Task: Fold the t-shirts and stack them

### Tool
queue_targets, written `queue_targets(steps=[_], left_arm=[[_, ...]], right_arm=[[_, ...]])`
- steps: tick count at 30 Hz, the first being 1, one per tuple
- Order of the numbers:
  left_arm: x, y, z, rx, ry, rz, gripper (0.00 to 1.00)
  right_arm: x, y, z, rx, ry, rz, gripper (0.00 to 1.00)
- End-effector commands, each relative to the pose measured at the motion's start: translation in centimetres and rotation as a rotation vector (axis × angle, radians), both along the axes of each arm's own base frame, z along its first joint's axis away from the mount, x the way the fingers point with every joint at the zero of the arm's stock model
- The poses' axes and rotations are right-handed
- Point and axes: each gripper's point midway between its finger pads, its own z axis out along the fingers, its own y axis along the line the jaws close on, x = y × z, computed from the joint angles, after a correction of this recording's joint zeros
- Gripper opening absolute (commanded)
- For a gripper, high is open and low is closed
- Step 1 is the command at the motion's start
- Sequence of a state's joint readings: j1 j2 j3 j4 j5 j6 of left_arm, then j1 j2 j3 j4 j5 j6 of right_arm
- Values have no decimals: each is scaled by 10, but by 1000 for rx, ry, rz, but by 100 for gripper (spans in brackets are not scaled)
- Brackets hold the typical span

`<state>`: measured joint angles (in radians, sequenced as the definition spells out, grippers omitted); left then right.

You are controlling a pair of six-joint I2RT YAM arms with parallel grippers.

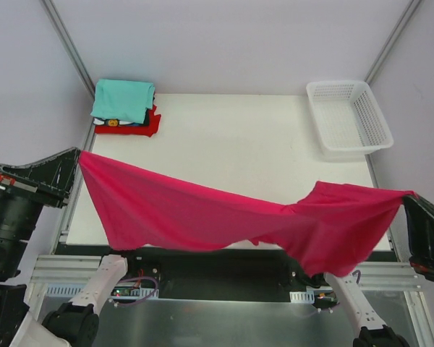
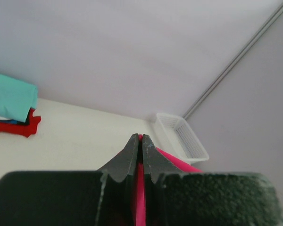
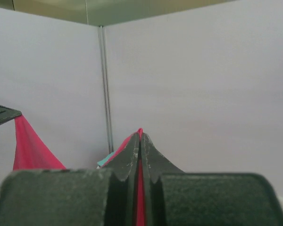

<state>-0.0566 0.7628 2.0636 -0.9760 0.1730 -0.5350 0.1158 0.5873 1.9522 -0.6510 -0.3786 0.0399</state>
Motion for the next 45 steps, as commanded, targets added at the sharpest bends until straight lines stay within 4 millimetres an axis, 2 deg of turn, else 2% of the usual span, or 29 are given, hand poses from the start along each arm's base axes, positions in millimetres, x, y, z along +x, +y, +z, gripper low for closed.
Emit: queue_targets(steps=[1, 2, 3, 4, 6, 8, 9, 11, 12, 14, 15, 16, 18, 22, 30, 32, 34, 36, 37, 38, 39, 40, 41, 42, 43, 45], left_arm=[[46, 6, 48, -45, -153, 50, 0], [47, 10, 54, -46, -190, 72, 0], [53, 22, 59, -68, -206, 138, 0], [50, 24, 73, -72, -262, 151, 0], [59, 31, 84, -92, -279, 191, 0], [59, 32, 101, -112, -328, 193, 0], [70, 32, 103, -114, -320, 193, 0], [72, 31, 116, -113, -348, 187, 0], [86, 30, 117, -107, -332, 186, 0], [88, 29, 127, -106, -352, 181, 0], [102, 28, 127, -100, -339, 182, 0], [104, 28, 132, -101, -347, 183, 0], [120, 26, 131, -101, -329, 176, 0], [129, 20, 123, -98, -302, 143, 0], [107, 13, 113, -54, -310, 101, 0], [108, 9, 103, -48, -276, 85, 0], [107, 3, 95, -43, -244, 49, 0], [104, -1, 79, -47, -191, 25, 0], [99, -3, 74, -44, -181, 12, 0], [85, -3, 71, -53, -185, 9, 0], [85, -3, 61, -53, -165, 8, 0], [78, -3, 58, -52, -166, 8, 0], [61, -1, 57, -54, -188, 10, 0], [55, -1, 52, -55, -182, 10, 0], [44, -2, 52, -55, -194, 4, 0], [13, -2, 54, -62, -227, -9, 0]], right_arm=[[31, -12, 38, 39, -94, -86, 1], [42, -13, 44, 46, -94, -95, 1], [45, -15, 53, 61, -114, -107, 1], [38, -17, 65, 49, -160, -116, 1], [52, -13, 79, 48, -177, -104, 1], [55, -13, 91, 55, -206, -107, 1], [69, -12, 96, 51, -205, -112, 1], [72, -13, 106, 54, -223, -120, 1], [87, -12, 107, 41, -214, -130, 1], [94, -12, 111, 32, -220, -146, 1], [99, -13, 112, 30, -218, -156, 1], [110, -13, 111, 15, -210, -168, 1], [120, -14, 110, 9, -199, -186, 1], [137, -13, 101, -9, -165, -197, 1], [119, -7, 100, 14, -184, -136, 1], [117, -4, 96, 15, -174, -118, 1], [104, -4, 92, 26, -177, -100, 1], [104, -1, 81, 21, -150, -81, 0], [89, -1, 78, 27, -160, -64, 1], [91, 1, 69, 21, -132, -57, 1], [85, 1, 66, 17, -134, -52, 1], [71, 2, 62, 38, -130, -25, 1], [68, 4, 54, 37, -108, -9, 1], [62, 5, 50, 41, -104, 4, 1], [43, 3, 47, 57, -117, 19, 1], [30, 2, 40, 69, -113, 29, 1]])
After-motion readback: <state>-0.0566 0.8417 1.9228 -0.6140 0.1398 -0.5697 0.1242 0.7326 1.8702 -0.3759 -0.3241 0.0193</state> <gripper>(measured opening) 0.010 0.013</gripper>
